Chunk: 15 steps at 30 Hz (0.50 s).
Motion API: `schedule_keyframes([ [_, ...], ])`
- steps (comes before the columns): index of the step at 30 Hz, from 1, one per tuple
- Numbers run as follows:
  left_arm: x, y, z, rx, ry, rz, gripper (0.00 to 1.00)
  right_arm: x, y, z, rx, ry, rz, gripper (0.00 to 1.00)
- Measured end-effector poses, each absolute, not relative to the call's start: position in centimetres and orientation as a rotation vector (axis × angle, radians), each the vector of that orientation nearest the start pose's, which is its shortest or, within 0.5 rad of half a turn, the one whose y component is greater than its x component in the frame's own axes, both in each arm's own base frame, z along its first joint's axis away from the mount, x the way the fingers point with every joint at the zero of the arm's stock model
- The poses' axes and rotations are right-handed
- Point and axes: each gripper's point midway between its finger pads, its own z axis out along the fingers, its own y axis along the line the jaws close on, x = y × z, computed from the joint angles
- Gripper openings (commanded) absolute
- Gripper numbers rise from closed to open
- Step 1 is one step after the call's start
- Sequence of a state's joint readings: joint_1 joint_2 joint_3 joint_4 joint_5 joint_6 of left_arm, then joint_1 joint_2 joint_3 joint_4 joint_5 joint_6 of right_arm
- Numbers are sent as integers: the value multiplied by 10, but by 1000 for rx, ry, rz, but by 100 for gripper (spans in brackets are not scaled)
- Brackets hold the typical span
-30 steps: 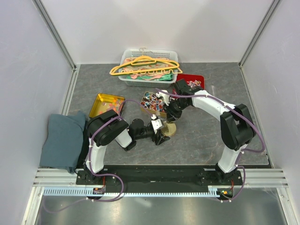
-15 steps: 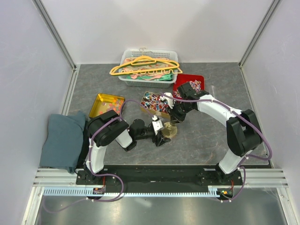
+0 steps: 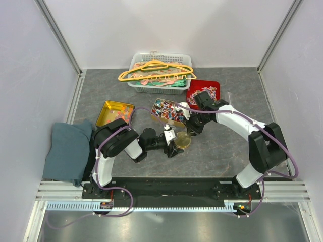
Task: Pack the candies
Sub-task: Screw the bottle lid onto the packing bottle.
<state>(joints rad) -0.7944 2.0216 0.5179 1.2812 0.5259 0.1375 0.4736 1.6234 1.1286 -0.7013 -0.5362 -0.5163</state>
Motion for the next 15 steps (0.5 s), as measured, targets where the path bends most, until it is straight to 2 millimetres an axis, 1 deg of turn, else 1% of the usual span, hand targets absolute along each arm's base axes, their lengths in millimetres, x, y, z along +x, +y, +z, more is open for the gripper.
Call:
schedule_keyframes([
  [4,242,-359,21,1163,1464,-916,89,254,206,84,-1372,2320,701,32],
  [6,243,-355,22,1170,1483,-893,94,255,202,89,-1357,2320,687,41],
  [8,243,-351,23,1179,1501,-875,99,259,197,94,-1331,2319,665,56],
  [12,242,-342,32,1184,1516,-838,99,267,186,106,-1279,2301,619,71],
  [15,240,-337,42,1190,1505,-824,99,273,182,117,-1244,2272,589,85],
])
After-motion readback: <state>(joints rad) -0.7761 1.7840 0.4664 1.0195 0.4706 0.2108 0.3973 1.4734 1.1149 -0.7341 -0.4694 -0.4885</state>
